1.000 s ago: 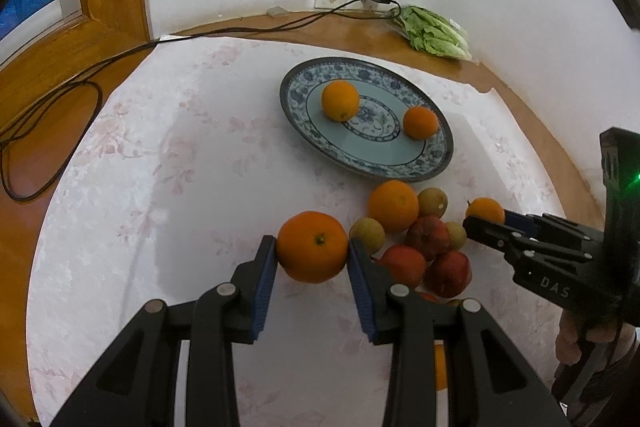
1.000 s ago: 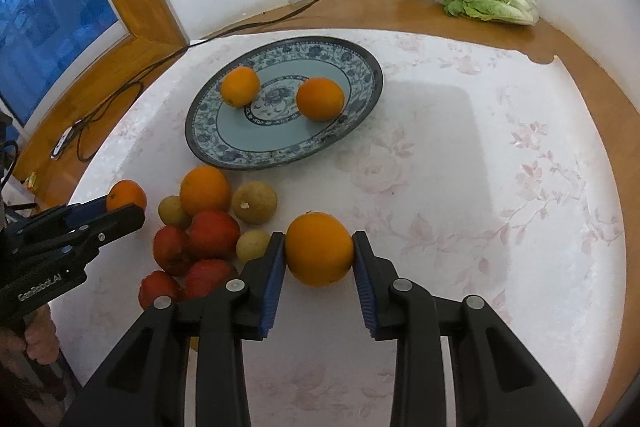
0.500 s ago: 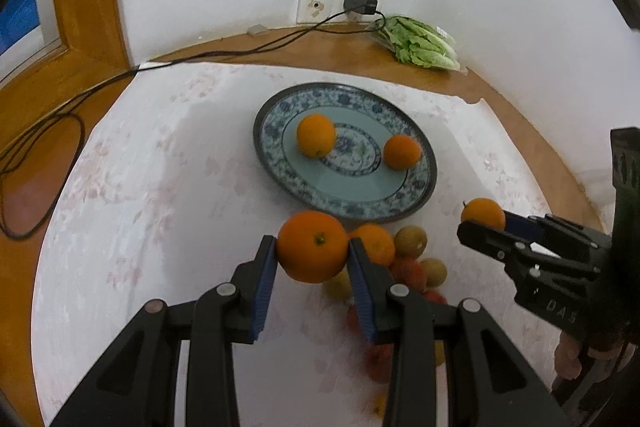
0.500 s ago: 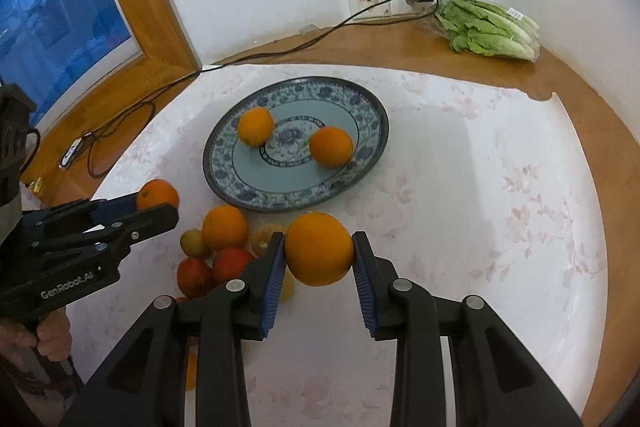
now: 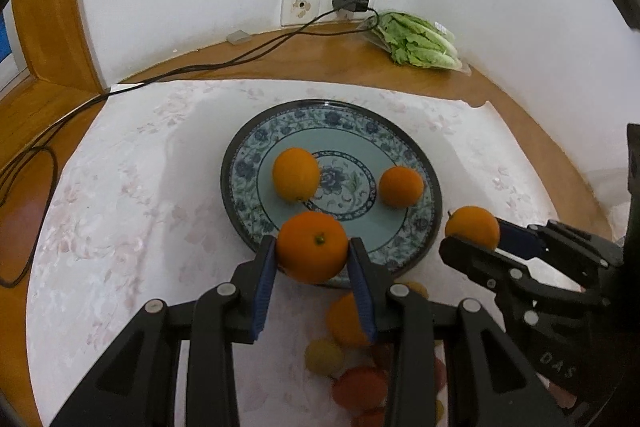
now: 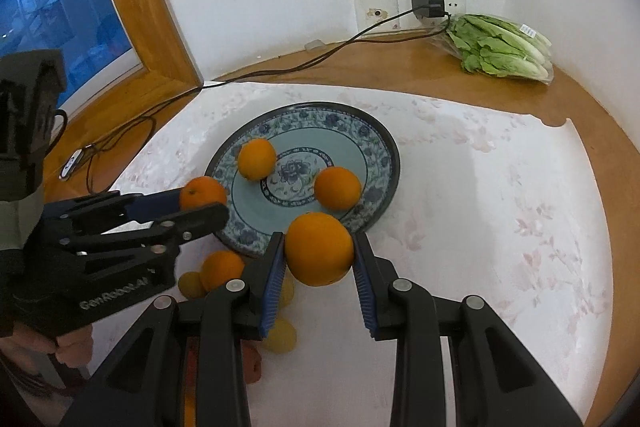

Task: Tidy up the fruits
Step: 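Carry the orange in the right tool onto the plate while the left tool carries its orange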

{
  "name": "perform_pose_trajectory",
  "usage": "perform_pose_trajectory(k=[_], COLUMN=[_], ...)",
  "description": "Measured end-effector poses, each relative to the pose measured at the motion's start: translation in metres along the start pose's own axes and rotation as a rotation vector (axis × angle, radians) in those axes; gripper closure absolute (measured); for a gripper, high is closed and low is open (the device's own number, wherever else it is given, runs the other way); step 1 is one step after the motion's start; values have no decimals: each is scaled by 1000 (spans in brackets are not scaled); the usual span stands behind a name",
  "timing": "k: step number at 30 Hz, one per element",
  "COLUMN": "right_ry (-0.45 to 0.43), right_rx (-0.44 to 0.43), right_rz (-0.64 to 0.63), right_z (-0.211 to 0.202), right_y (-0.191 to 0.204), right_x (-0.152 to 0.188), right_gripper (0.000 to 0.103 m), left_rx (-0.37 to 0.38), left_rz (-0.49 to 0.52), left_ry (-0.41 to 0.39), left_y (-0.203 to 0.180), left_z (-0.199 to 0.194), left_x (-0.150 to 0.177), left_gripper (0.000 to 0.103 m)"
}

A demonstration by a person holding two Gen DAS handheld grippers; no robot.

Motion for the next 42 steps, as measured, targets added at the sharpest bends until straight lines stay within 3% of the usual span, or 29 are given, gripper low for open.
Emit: perform_pose_trajectory(k=[13,42], right_ry=[12,-9], right_rx=[7,33], right_rz=[7,3], right_z=[26,49], right_y=[-6,-16], right_x=[-6,-17], right_gripper=[69,69], left_rx=[3,-2], left_rz=[-28,-12], left_ry=[15,-10], left_y=[6,7], left_z=[27,44], left_x=[-10,-25], left_gripper=[66,66])
Point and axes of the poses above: each gripper's, at about its wrist camera, not at the fingertips, and z roughly the way its jaws point, y to its left, x to its underside, the point moved 8 cm from there along z, roughly the way its jaws point, and after that the axes turned 12 degrees about -z, right-handed, at the moved point
